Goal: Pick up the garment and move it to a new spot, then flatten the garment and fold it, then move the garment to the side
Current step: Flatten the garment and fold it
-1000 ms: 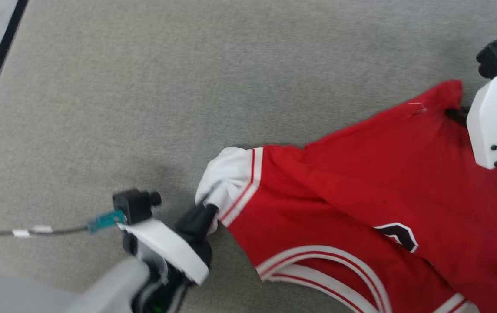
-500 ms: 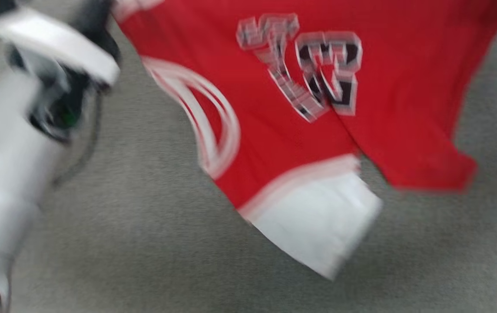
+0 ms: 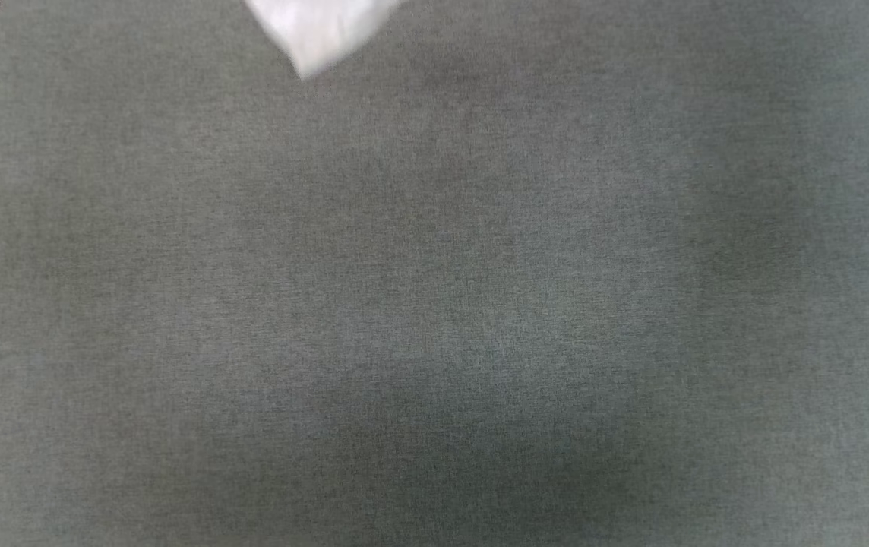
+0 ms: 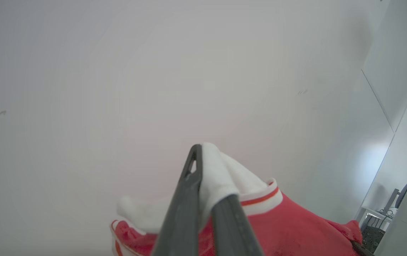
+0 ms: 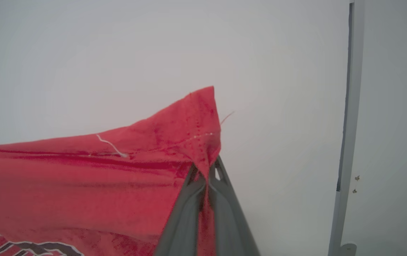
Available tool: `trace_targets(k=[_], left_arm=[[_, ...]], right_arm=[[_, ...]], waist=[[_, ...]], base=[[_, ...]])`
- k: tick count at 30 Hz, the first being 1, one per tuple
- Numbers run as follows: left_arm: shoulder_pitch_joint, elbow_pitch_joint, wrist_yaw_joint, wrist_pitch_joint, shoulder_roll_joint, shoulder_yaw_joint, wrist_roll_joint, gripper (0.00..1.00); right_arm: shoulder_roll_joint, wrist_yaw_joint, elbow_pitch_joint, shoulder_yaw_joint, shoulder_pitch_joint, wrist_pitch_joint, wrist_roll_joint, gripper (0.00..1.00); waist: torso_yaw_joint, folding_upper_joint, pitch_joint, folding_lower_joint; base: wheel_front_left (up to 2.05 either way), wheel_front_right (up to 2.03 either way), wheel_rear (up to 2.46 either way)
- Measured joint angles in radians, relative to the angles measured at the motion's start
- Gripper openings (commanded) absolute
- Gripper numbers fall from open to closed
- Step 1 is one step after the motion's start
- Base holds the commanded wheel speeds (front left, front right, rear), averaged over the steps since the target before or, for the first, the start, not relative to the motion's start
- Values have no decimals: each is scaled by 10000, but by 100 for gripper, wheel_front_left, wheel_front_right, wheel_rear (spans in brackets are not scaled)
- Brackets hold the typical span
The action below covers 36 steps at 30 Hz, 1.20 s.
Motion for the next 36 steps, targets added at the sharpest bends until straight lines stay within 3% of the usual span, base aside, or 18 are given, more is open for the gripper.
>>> trace_targets(k=[4,11,17,21,30,36], left_arm=[[905,-629,2,-98,82,-232,-316,0],[5129,-2353,2,-303,324,-249,-1354,0],[9096,-3914,4,-313,96,311,-1352,0],[11227,-5388,6,-314,270,-84,-853,0],[14180,-8023,6,-314,1267,134,-272,0],[15419,-9089,4,-314,2115,-40,178,0]], right_arm=[[-40,-2,330,504,574,-17,100,0],[-205,-6,-309,1655,3419,46,1246,0],[-1085,-10,-1889,2182,6323,167,2648,0],[-1958,-12,-3432,2370,8374,495,3461,0],[-3588,-12,-6167,1496,12333,1051,4021,0],[-3519,-12,-8330,-523,15160,1578,3816,0]], waist=[[16,0,-254,0],[176,0,-751,0],[441,0,-1151,0],[627,0,-1421,0],[1059,0,-1885,0],[1202,0,-2112,1]], base=[[0,0,0],[0,0,0],[0,0,0],[0,0,0],[0,0,0],[0,0,0]])
